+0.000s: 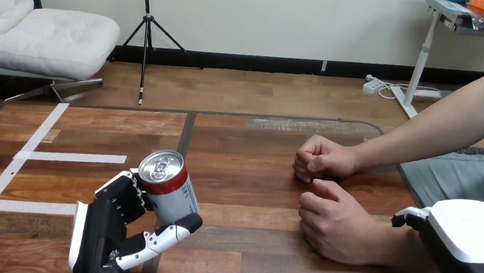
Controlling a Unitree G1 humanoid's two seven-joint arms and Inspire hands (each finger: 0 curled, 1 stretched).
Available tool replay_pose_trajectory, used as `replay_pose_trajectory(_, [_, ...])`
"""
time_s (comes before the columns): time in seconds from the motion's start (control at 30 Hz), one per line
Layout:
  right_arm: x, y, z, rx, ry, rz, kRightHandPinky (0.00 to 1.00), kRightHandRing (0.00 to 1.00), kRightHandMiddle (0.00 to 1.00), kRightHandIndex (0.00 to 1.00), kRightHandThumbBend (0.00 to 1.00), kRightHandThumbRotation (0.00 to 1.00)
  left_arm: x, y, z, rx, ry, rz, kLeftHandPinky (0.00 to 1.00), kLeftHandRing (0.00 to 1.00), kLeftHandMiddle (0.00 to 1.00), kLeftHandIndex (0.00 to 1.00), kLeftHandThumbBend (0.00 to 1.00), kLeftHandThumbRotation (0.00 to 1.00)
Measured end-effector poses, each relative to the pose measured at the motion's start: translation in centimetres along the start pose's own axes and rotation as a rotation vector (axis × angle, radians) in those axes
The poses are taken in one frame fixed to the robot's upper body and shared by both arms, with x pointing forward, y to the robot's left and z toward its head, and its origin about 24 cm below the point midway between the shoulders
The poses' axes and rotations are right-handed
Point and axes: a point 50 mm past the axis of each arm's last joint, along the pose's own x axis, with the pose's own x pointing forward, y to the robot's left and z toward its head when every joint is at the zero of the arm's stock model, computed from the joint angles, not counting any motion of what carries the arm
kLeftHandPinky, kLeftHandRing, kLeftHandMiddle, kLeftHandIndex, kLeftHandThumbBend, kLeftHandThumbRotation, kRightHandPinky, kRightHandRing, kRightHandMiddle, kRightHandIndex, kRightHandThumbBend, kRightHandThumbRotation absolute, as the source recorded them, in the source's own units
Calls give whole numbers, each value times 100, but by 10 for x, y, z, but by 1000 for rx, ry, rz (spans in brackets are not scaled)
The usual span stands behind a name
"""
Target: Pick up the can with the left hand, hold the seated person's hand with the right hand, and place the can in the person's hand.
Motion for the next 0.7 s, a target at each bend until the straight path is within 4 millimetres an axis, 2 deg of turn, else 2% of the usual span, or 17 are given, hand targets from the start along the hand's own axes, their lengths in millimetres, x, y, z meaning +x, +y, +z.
replay_pose_trajectory(0.27, [2, 1, 4, -6, -8, 2, 97, 87, 84, 81, 89, 20, -2, 2, 4, 3, -15, 7, 41, 44, 49, 51, 72, 0])
replay_pose_trajectory(0.7, [5, 1, 10, -19, -28, -8, 100, 90, 87, 85, 89, 22, -2, 1, 6, 7, -22, 8, 41, 44, 49, 52, 72, 0])
